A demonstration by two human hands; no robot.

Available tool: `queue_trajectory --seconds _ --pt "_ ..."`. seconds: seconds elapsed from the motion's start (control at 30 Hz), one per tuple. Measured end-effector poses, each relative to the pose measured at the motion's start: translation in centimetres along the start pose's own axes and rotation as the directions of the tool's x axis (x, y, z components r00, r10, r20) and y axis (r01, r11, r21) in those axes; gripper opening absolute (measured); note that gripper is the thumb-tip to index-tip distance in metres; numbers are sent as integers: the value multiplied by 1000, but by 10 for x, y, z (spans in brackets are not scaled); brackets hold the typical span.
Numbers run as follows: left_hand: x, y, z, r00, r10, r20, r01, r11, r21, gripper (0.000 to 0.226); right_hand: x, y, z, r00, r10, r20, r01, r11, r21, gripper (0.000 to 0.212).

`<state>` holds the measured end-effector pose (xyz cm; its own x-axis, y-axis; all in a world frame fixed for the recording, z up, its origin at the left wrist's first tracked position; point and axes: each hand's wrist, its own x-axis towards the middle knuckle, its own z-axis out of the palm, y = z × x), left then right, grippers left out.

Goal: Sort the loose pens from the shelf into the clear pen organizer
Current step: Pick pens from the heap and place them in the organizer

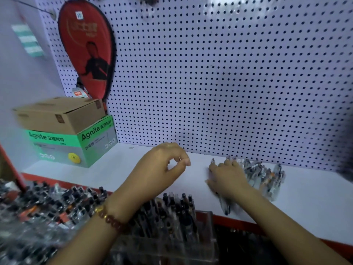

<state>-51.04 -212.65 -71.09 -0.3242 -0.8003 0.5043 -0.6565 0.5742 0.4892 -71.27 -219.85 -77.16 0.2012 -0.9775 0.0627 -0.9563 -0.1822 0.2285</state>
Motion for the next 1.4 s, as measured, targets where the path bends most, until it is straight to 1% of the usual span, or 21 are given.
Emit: queue_trajectory --seconds 0.07,0.2,0.27,0.3,0.37,0.4,0.47,0.53,0.67,0.8,0.9,0.93,1.0,1.03,1.07,1.1,1.13,1.17,1.2,1.27,1.4 --pt "0 1 0 999 7 46 -8 1000 14 16 3 -4 6 998 2 -61 -1 1000 9 60" --pt "1 0 1 995 -14 99 14 1000 3 15 7 -3 1 974 19 -228 7 993 114 34" --pt "1 -1 1 997 -28 74 31 999 -42 15 9 1 -6 904 66 -422 54 962 268 24" --pt "1 -2 1 997 -40 59 44 997 -65 14 8 2 -11 846 131 -516 97 915 391 19" --pt "1 -3 3 995 -90 48 95 988 -122 10 4 0 -24 796 279 -537 195 722 664 15" --pt "1 -3 3 990 -122 65 131 979 -156 8 2 -4 -30 804 321 -501 243 591 769 18" --pt "1 -3 4 975 -174 136 200 958 -207 22 -3 -16 -42 831 336 -444 334 336 881 24" --pt "2 -5 4 966 -186 179 222 954 -203 30 -6 -28 -53 845 310 -436 399 178 899 23" --pt "4 -12 5 974 -173 149 200 960 -197 17 -4 -33 -58 864 182 -469 452 126 883 12" --pt "5 -7 6 965 -191 181 242 913 -329 27 1 -25 -56 848 317 -425 449 -5 894 14" --pt "6 -10 9 967 -183 180 228 932 -281 10 -3 -33 -62 820 303 -486 523 -53 850 8" --pt "6 -11 9 967 -193 166 234 930 -283 10 -4 -35 -64 808 279 -519 552 -51 832 3" --pt "7 -14 9 968 -212 131 241 934 -263 15 0 -31 -58 794 278 -541 555 34 831 14" --pt "7 -15 8 971 -214 104 233 942 -242 17 4 -26 -52 805 289 -518 489 169 856 20" --pt "7 -15 7 974 -212 76 224 948 -226 19 9 -18 -44 828 289 -480 349 404 846 25" --pt "6 -15 6 977 -209 49 215 952 -217 20 13 -11 -36 869 268 -416 149 660 736 28" --pt "6 -15 6 978 -205 31 207 956 -206 19 16 -6 -29 916 240 -321 -30 841 541 30" --pt "5 -14 6 980 -200 19 200 961 -190 19 18 -5 -23 952 216 -216 -133 930 343 34" --pt "5 -12 5 980 -197 10 195 965 -175 19 19 -6 -18 972 196 -127 -166 962 216 42" --pt "5 -10 4 982 -187 -13 182 969 -166 21 24 -11 -9 985 163 -60 -154 979 132 50" --pt "4 -7 2 985 -165 -52 157 979 -130 22 28 -8 1 972 210 -109 -192 969 154 30"
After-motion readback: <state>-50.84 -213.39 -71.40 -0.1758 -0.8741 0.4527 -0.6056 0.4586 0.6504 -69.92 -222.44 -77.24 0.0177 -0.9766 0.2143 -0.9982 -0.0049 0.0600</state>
